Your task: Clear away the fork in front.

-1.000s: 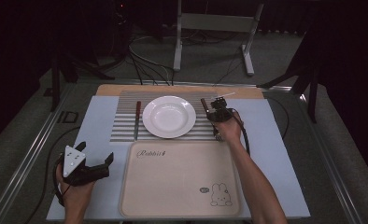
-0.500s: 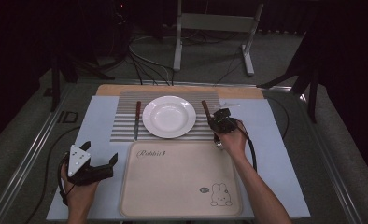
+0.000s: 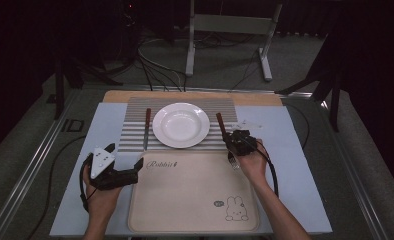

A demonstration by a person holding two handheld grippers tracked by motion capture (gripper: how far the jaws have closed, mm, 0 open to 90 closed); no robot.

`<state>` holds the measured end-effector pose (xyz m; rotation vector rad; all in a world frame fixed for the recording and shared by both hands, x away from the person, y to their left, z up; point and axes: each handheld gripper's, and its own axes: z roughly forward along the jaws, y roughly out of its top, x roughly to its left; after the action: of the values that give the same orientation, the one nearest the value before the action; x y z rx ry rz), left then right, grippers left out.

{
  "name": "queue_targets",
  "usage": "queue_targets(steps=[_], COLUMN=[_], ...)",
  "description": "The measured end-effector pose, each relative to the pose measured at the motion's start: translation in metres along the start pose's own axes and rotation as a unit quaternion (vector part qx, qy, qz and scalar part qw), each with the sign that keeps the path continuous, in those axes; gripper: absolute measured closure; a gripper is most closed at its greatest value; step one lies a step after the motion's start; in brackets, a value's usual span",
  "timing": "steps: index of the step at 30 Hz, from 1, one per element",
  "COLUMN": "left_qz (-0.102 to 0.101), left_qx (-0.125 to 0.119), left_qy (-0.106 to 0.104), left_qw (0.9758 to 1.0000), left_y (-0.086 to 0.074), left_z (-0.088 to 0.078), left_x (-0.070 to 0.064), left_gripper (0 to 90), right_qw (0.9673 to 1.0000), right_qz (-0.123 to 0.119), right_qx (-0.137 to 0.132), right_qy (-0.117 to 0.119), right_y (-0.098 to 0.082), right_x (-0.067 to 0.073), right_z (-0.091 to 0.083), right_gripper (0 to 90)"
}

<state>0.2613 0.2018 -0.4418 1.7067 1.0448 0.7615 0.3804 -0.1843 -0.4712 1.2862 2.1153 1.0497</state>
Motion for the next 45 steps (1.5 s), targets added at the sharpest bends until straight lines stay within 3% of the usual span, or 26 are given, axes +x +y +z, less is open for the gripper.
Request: queue_targets(steps=[3, 7, 16, 23, 29, 31, 34, 35, 36, 41, 42, 43, 45], left_qz=[0.005, -0.009, -0.004, -0.005, -0.014, -0.022, -0.035, -0.039, -0.039, -0.042, -0.04, -0.039, -0.039], left_qx=[0.002, 0.001, 0.006, 0.014, 0.021, 0.025, 0.026, 0.028, 0.028, 0.035, 0.037, 0.038, 0.041], left_qy=[-0.011, -0.032, -0.074, -0.089, -0.104, -0.102, -0.12, -0.133, -0.133, -0.167, -0.172, -0.179, -0.194], left_qw=[0.9999, 0.9994, 0.9972, 0.9959, 0.9942, 0.9942, 0.9918, 0.9899, 0.9899, 0.9844, 0.9835, 0.9824, 0.9793], left_y=[0.007, 0.017, 0.038, 0.053, 0.057, 0.059, 0.06, 0.06, 0.06, 0.059, 0.059, 0.058, 0.056], left_z=[0.01, 0.025, 0.067, 0.1, 0.117, 0.123, 0.132, 0.137, 0.137, 0.148, 0.15, 0.152, 0.156], left_x=[-0.009, -0.021, -0.045, -0.06, -0.073, -0.079, -0.087, -0.092, -0.092, -0.105, -0.108, -0.111, -0.116], left_gripper=[0.1, 0.1, 0.1, 2.1, 5.5, 13.8, 18.0, 19.8, 21.8, 34.9, 38.6, 48.9, 53.1], right_qw=[1.0, 0.9998, 0.9993, 0.9982, 0.9974, 0.9968, 0.9963, 0.9961, 0.9959, 0.9952, 0.995, 0.9946, 0.9944], right_qz=[-0.007, -0.016, -0.023, -0.031, -0.034, -0.036, -0.038, -0.038, -0.039, -0.039, -0.039, -0.038, -0.037], right_qx=[-0.006, -0.012, -0.026, -0.044, -0.053, -0.059, -0.065, -0.066, -0.067, -0.074, -0.075, -0.08, -0.082], right_qy=[-0.001, 0.002, 0.014, 0.025, 0.035, 0.04, 0.042, 0.043, 0.046, 0.051, 0.052, 0.055, 0.057], right_y=[-0.003, -0.006, -0.007, -0.008, -0.009, -0.01, -0.012, -0.013, -0.013, -0.015, -0.015, -0.016, -0.017], right_x=[0.003, 0.007, 0.014, 0.023, 0.028, 0.032, 0.036, 0.038, 0.039, 0.043, 0.044, 0.045, 0.046], right_z=[-0.004, -0.008, -0.014, -0.022, -0.027, -0.029, -0.03, -0.03, -0.03, -0.031, -0.031, -0.031, -0.031], right_gripper=[78.2, 78.2, 78.2, 78.1, 78.1, 78.1, 78.1, 78.1, 78.1, 78.1, 78.2, 78.1, 78.2])
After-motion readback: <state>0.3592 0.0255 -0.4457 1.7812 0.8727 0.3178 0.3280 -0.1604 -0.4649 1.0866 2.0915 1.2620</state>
